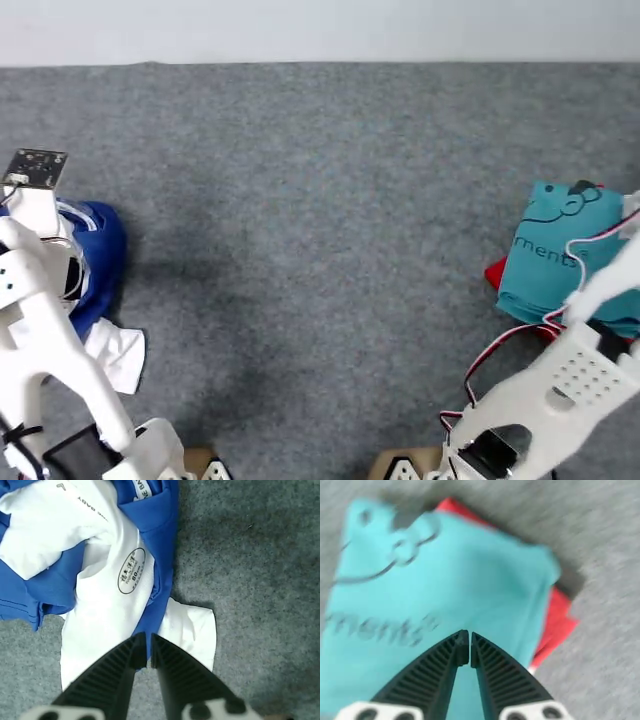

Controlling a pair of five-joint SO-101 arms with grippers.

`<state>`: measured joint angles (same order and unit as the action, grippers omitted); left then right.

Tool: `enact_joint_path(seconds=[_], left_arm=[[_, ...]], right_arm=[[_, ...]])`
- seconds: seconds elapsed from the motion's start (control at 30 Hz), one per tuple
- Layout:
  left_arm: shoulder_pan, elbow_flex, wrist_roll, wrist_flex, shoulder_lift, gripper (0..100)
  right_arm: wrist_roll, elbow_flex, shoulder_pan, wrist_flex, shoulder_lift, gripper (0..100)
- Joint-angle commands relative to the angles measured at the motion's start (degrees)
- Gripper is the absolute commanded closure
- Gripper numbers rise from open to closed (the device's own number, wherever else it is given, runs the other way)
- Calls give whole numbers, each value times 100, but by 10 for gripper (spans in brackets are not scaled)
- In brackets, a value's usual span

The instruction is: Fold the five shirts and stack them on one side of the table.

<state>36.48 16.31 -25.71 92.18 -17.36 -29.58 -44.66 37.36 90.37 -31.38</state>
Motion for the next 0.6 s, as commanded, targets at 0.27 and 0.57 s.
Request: enact_joint_path(seconds=[0.27,0.57], left_arm=[[-35,-180,-70,9,-141,967],[-44,-180,-70,9,-141,967]], right_arm=[[-9,1310,-549,1253,681,990],[97,2796,-875,365,110,990]])
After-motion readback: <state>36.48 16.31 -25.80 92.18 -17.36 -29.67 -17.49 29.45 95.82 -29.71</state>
